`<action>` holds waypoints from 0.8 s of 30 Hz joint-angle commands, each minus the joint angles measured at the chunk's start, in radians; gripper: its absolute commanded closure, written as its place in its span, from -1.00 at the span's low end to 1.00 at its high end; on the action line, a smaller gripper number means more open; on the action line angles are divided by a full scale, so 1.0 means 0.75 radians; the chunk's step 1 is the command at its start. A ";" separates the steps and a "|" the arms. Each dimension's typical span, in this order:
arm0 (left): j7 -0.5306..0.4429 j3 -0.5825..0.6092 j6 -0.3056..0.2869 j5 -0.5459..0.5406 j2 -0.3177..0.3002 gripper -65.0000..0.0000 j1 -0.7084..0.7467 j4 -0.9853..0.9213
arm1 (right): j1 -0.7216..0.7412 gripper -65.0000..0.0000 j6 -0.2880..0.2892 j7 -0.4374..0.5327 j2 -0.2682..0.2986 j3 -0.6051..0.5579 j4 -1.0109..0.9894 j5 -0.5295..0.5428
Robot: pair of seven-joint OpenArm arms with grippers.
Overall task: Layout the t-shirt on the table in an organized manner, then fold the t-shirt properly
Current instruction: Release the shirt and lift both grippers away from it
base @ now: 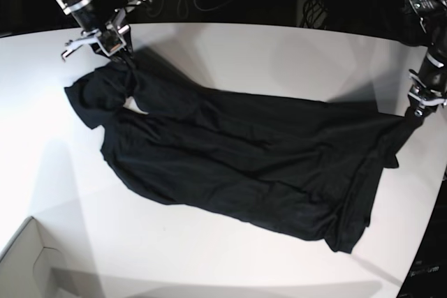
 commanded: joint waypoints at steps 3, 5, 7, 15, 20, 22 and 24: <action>-0.022 -0.006 -0.001 -0.040 -0.029 1.00 -0.003 0.010 | -0.059 1.00 -0.007 0.055 0.006 -0.002 0.020 0.018; -0.022 -0.002 -0.007 -0.040 -0.029 0.99 0.005 -0.033 | -0.090 1.00 -0.007 0.076 0.002 -0.006 0.018 0.018; -0.022 0.000 -0.007 -0.040 -0.029 0.99 0.003 -0.090 | -0.102 1.00 -0.007 0.084 -0.025 -0.006 0.016 0.018; -0.022 0.004 -0.013 -0.040 -0.052 0.98 -0.040 -0.350 | -0.104 1.00 -0.007 0.084 -0.064 -0.016 0.014 0.018; -0.020 0.086 -0.013 -0.042 -0.109 0.70 -0.069 -0.422 | -0.104 1.00 -0.007 0.082 -0.094 -0.027 0.014 0.018; -0.020 0.090 -0.013 -0.044 -0.109 0.46 -0.069 -0.418 | -0.104 1.00 -0.007 0.084 -0.115 -0.031 0.016 0.018; -0.020 0.090 -0.013 -0.052 -0.109 0.26 -0.069 -0.416 | -0.102 1.00 -0.007 0.084 -0.119 -0.070 0.018 0.018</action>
